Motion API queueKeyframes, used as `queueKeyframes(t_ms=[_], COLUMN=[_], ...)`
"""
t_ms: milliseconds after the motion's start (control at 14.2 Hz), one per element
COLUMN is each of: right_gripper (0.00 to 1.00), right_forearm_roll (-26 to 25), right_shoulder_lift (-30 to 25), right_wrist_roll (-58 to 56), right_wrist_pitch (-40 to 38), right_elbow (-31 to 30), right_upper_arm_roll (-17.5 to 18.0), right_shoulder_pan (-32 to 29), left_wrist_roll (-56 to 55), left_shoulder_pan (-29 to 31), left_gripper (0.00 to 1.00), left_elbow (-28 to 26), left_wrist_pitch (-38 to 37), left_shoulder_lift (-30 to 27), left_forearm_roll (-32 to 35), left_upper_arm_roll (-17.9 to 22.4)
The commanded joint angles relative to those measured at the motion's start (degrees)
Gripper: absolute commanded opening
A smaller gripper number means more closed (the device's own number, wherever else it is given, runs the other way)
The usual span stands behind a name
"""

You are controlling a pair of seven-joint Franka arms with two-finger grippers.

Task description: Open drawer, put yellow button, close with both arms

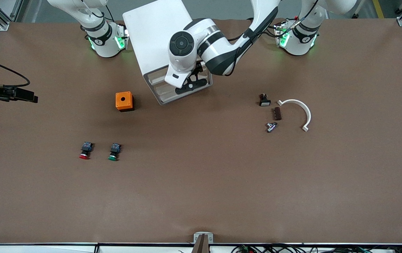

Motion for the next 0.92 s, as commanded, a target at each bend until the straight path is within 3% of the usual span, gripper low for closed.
queueKeyframes(t_ms=[0,282,423,845], right_gripper=[1.0,1.0,1.0,1.0], right_forearm_roll=[-2.4,-2.6,-2.5,-1.7], right_shoulder_lift=[-0.5,0.1,0.2,-0.7], right_wrist_roll=[-0.6,-0.3,0.1,0.3], right_wrist_pitch=[-0.6,-0.3,-0.3,-0.8], right_elbow=[0.3,1.8,4.1,4.9], right_upper_arm_roll=[1.5,1.3,1.1,1.2], right_shoulder_pan=[-0.7,-1.3,-1.4,-1.5], left_wrist_roll=[-2.2,-2.3,-2.3,-1.8], left_shoulder_pan=[-0.1,2.0,6.1,20.5], left_gripper=[1.0,1.0,1.0,1.0], left_elbow=[-0.1,0.0,0.3,0.8], left_wrist_pitch=[0.7,0.1,0.1,0.1], left_shoulder_lift=[0.1,-0.5,-0.7,-2.5], left_forearm_roll=[-1.3,-0.5,0.1,12.3], left_upper_arm_roll=[-1.5,-0.7,-0.1,-0.2])
